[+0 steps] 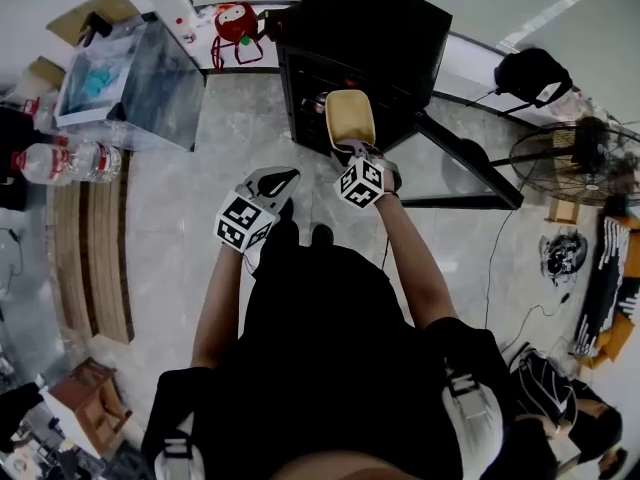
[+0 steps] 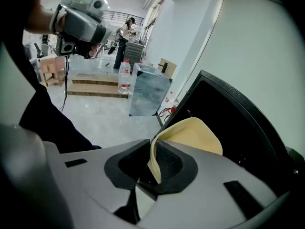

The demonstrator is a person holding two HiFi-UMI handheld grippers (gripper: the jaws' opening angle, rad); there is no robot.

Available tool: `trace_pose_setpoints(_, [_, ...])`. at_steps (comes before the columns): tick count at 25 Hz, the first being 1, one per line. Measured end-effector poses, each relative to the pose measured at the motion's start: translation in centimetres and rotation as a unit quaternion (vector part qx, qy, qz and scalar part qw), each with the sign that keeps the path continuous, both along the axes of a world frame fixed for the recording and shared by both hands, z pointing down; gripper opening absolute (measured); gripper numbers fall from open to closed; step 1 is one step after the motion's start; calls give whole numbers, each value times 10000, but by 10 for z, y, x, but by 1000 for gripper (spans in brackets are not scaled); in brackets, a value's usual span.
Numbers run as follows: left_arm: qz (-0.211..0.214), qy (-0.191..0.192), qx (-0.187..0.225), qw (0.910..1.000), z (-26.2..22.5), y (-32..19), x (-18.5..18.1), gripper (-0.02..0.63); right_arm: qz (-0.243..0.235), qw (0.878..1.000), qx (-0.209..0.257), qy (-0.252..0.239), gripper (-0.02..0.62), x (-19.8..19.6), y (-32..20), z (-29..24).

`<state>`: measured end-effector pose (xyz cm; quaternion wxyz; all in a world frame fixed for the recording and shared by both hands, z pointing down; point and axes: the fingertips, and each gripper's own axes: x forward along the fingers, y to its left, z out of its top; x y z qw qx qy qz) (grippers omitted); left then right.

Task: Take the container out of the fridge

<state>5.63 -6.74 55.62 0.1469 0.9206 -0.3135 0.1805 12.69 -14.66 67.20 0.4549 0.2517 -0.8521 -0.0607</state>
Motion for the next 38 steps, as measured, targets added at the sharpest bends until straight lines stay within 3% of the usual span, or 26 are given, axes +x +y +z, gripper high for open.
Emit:
trace_pose_setpoints(14, [-275, -3, -35, 9996, 12, 46, 20, 12, -409, 9991, 63, 57, 40, 10, 32, 3])
trace_pose_setpoints(38, [-384, -32, 65, 9992, 7, 56, 20, 12, -514, 9987, 60, -7, 38, 7, 49, -1])
